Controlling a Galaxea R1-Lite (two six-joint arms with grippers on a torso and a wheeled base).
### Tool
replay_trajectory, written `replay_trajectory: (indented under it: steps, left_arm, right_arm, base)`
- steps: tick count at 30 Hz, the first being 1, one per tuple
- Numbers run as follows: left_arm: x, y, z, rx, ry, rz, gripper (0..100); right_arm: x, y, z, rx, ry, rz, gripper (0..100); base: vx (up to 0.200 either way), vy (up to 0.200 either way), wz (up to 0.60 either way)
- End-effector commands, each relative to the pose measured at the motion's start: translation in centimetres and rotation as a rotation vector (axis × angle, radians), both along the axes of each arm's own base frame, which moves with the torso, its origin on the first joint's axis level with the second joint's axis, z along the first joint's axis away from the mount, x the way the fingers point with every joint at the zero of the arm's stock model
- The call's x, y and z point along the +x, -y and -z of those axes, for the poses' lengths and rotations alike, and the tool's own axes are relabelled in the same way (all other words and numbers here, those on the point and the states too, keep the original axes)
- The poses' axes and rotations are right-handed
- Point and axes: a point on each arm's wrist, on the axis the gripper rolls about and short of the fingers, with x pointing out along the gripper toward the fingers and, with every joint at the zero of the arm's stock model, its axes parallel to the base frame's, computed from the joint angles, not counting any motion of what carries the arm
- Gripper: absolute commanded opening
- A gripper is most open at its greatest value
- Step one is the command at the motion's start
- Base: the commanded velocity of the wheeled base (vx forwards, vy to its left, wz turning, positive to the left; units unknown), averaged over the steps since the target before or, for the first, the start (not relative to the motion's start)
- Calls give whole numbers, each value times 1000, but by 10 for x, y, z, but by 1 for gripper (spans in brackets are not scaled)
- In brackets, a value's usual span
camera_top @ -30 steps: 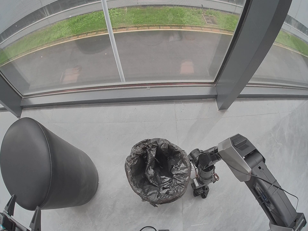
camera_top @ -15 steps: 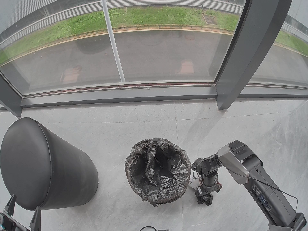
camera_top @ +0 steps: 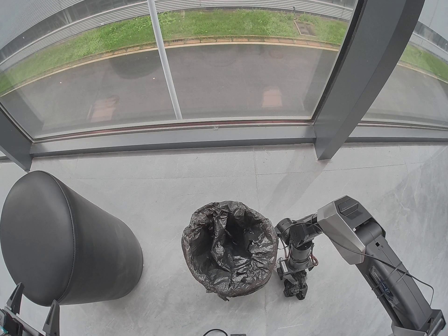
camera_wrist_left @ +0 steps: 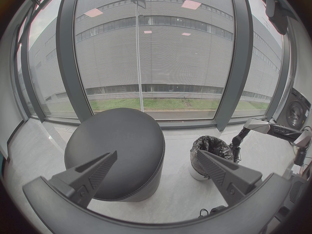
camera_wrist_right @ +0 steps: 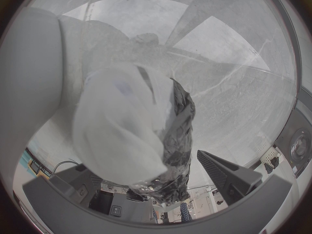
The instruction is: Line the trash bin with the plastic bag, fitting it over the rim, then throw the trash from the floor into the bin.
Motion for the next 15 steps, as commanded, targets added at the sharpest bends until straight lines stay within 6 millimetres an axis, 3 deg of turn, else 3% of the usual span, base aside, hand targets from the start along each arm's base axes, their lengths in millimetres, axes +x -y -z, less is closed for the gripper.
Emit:
replay_trajectory:
  steps: [1,7,8,15]
  left_arm:
    - [0,0,4,0,3,0,100]
    - [0,0,4,0,3,0,100]
    - [0,0,4,0,3,0,100]
    - [0,0,4,0,3,0,100]
  right_arm:
    - [0,-6,-6,4,15,-12,100]
    - [2,-11,-4,6,50,-27,100]
    - [2,-11,-4,6,50,-27,0]
    - [1,-12,-5,5,52,-27,0]
  base:
    - [0,0,0]
    - [0,0,0]
    - [0,0,0]
    - [0,0,0]
